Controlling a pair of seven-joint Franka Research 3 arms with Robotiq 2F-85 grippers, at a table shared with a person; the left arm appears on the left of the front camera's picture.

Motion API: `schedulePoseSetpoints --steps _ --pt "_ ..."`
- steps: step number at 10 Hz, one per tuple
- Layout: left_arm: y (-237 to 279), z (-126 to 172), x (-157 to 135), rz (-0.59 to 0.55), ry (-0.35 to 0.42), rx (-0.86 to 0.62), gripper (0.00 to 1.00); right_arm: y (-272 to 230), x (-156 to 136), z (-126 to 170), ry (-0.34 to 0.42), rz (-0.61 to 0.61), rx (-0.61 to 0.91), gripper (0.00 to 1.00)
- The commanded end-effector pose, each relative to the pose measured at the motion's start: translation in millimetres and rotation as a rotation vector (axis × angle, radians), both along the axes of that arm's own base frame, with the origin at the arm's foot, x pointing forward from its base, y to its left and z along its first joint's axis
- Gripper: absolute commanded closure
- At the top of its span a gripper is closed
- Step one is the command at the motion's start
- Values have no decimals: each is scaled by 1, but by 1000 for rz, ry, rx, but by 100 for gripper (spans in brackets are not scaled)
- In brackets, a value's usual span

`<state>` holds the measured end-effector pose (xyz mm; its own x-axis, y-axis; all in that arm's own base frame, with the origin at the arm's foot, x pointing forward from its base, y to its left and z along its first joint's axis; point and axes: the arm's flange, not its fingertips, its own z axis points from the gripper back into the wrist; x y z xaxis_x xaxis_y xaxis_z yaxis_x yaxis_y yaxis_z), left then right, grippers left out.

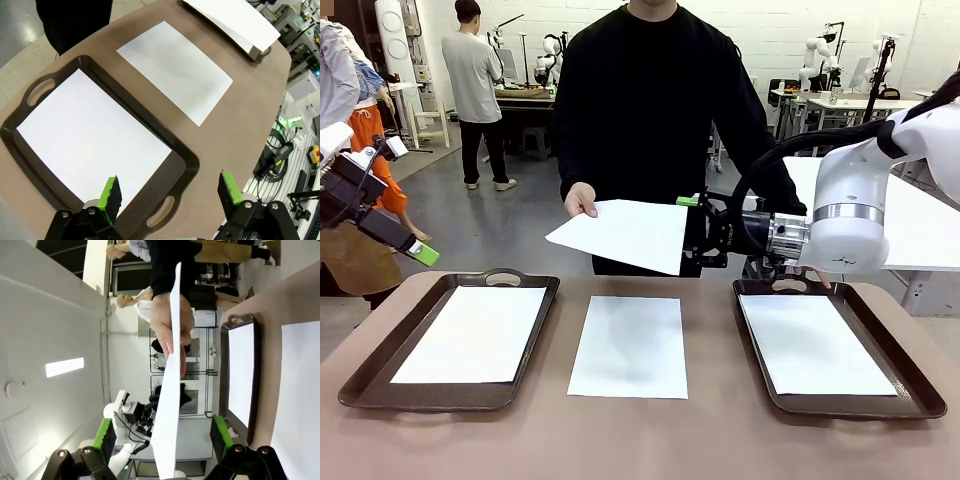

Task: Sort the A4 documents.
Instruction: Receive the A4 Paper.

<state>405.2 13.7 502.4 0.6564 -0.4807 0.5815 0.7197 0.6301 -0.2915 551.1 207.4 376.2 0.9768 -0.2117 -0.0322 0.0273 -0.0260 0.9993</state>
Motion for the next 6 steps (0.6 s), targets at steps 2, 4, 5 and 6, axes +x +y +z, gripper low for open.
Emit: schedulePoseSetpoints --steps 2,4,5,6 --pt "1 0 0 -3 -3 0 0 25 3 -5 37 4 3 0" --pt "1 0 0 -3 -3 0 0 21 3 -10 43 15 26 0" --pt "1 0 0 -3 -3 0 0 19 3 -10 34 29 33 0" --pt "1 0 0 -3 -3 0 0 19 2 -10 13 44 30 3"
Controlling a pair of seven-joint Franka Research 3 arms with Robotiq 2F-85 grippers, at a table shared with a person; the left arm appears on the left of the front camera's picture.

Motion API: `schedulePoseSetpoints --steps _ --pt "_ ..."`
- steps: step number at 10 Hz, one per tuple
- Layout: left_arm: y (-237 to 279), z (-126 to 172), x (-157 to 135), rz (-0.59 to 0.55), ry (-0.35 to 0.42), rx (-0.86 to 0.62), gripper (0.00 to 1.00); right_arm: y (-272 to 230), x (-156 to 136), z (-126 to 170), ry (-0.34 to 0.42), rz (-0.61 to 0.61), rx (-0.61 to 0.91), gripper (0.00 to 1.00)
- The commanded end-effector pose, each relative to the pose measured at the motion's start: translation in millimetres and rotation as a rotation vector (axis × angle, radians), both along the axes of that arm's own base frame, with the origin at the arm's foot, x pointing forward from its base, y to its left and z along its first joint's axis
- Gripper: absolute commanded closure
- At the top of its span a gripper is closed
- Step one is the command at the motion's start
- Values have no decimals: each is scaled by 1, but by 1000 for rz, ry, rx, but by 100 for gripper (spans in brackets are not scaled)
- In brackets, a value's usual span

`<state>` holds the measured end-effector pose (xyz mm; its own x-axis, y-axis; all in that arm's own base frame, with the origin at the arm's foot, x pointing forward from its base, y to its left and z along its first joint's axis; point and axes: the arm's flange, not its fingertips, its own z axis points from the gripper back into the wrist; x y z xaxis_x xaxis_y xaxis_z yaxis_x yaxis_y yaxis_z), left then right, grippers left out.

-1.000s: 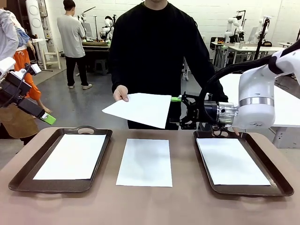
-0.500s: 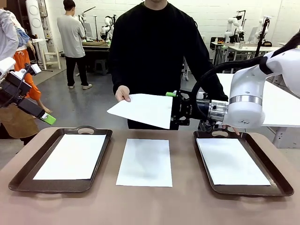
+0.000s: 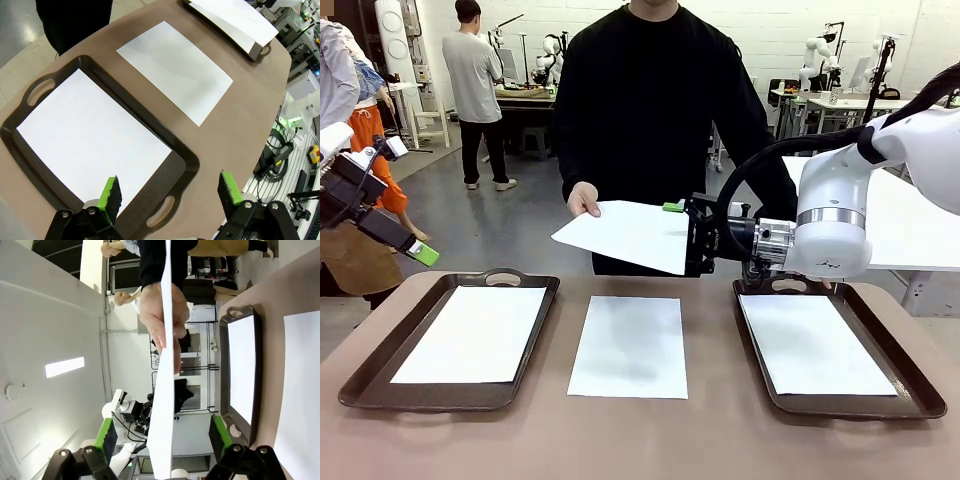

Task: Sort the A4 documents.
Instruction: Receive the A4 Paper.

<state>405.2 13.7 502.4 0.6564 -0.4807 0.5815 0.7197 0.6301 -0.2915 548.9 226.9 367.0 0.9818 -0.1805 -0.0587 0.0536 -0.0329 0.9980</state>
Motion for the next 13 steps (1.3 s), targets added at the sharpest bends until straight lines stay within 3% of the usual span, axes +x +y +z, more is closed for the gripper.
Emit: schedulePoseSetpoints --steps 1,2,3,4,5,6,7,8,9,10,11,12,13 --pt "0 0 0 -3 -3 0 0 -1 4 -1 -27 17 12 18" --pt "0 0 0 -3 -3 0 0 -2 3 -1 -25 21 12 18" --pt "0 0 0 -3 -3 0 0 -3 5 -2 -19 28 23 35" --pt "0 0 0 -3 -3 0 0 -4 7 -3 -13 28 36 22" --pt "0 0 0 -3 -3 0 0 -5 7 -4 -14 29 28 53" --pt "0 0 0 -3 -3 0 0 -5 8 -4 -25 33 16 40" --pt "0 0 0 -3 -3 0 0 -7 7 -3 -23 36 18 71" --pt "0 0 0 -3 -3 0 0 -8 8 -4 -16 37 18 58" --pt "0 0 0 -3 -3 0 0 -9 9 -4 -11 37 19 89" --pt "0 0 0 -3 -3 0 0 -10 10 -4 -10 36 19 76" --pt "0 0 0 -3 -3 0 0 -11 10 -4 -11 36 20 100" --pt "0 0 0 -3 -3 0 0 -12 10 -4 -9 39 20 95" --pt "0 0 0 -3 -3 0 0 -13 10 -4 -6 44 21 100"
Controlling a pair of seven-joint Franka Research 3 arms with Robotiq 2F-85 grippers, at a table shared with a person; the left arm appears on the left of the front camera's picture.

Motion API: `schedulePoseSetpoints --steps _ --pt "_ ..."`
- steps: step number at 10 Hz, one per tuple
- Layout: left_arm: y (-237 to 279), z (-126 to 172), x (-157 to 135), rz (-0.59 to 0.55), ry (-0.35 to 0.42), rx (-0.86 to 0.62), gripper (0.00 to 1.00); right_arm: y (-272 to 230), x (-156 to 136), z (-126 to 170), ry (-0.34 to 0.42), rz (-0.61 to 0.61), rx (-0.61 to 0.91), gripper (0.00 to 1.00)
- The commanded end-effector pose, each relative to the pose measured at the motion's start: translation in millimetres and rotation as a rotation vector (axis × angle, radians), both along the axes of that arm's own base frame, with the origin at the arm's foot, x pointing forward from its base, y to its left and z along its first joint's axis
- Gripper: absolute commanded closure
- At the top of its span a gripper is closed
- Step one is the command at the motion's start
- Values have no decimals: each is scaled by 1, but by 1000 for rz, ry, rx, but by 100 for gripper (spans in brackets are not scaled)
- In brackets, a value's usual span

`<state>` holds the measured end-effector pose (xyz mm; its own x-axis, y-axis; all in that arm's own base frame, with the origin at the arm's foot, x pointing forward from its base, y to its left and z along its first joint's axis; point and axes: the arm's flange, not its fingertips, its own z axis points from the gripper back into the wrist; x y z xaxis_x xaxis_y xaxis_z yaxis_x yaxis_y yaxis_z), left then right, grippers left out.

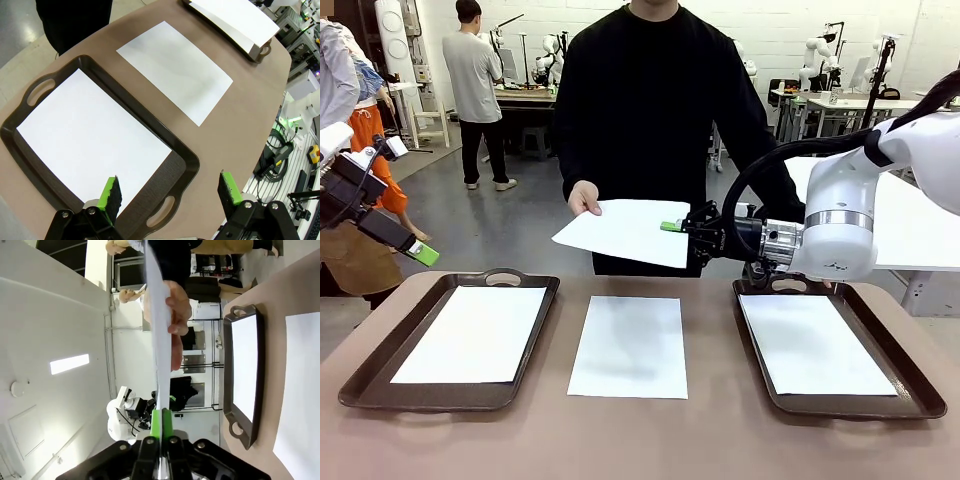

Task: Sort the A4 documents.
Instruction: Receive the A4 Paper.

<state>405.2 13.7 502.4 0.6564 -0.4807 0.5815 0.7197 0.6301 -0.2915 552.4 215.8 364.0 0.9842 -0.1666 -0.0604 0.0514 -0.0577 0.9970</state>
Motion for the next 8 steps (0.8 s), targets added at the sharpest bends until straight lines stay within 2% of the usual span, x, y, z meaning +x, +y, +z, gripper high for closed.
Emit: schedulePoseSetpoints --steps 1,5,6,7,8 --pt "0 0 0 -3 -3 0 0 -3 7 1 -6 34 -6 100" --pt "0 0 0 -3 -3 0 0 -6 10 4 -12 61 -16 100" --pt "0 0 0 -3 -3 0 0 -7 10 7 -63 99 -80 100" --pt "0 0 0 -3 -3 0 0 -4 3 4 -18 24 -16 100" --pt "0 0 0 -3 -3 0 0 -4 3 4 -18 24 -16 100"
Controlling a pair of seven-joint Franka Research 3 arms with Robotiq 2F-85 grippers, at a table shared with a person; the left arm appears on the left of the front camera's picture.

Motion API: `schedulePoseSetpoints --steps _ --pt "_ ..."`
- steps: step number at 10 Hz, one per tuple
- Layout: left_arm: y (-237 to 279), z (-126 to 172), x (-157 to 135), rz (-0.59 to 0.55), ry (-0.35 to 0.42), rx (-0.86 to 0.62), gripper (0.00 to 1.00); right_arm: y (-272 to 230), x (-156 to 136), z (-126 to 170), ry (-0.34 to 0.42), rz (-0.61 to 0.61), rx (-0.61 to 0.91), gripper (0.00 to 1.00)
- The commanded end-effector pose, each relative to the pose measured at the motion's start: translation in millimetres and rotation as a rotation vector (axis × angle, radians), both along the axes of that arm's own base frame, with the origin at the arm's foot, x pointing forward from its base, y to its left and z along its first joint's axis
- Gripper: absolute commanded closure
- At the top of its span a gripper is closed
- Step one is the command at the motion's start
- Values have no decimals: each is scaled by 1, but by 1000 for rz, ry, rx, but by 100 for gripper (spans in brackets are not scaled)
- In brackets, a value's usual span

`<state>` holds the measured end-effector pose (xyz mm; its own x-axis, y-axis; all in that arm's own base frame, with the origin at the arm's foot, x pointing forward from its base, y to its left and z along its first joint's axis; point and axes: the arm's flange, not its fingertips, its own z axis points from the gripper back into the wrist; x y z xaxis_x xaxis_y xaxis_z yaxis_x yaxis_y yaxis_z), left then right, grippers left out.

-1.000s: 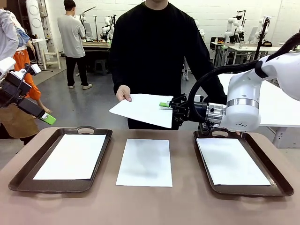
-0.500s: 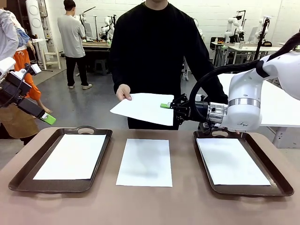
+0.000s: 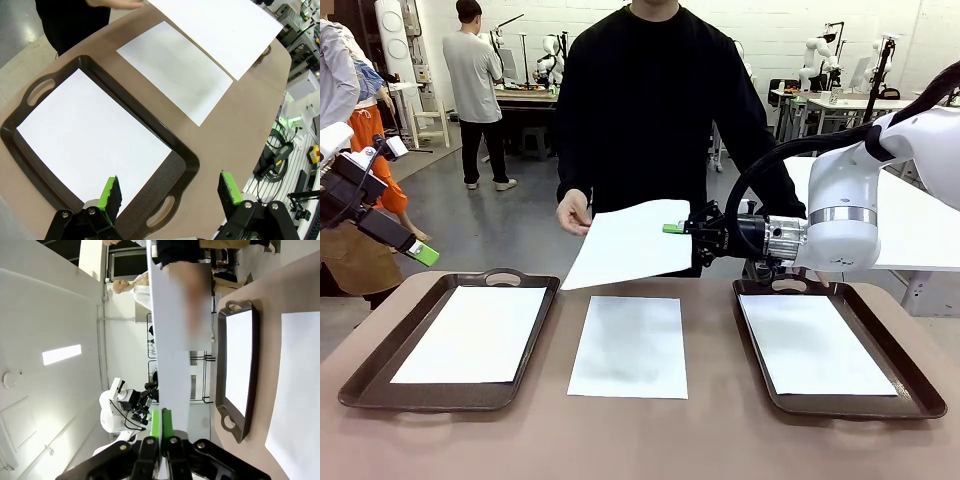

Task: Sort the A4 documents.
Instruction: Receive the A4 Paper, then place the A4 Paper in the designated Handle tray.

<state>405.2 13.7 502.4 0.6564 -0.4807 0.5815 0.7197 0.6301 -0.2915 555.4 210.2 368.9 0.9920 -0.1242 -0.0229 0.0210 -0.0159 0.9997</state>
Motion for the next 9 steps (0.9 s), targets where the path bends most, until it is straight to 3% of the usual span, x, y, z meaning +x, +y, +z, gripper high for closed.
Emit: schedulePoseSetpoints --steps 1,9 --pt "0 0 0 -3 -3 0 0 2 0 -1 14 -21 25 100" --pt "0 0 0 -3 -3 0 0 2 0 -1 14 -21 25 100"
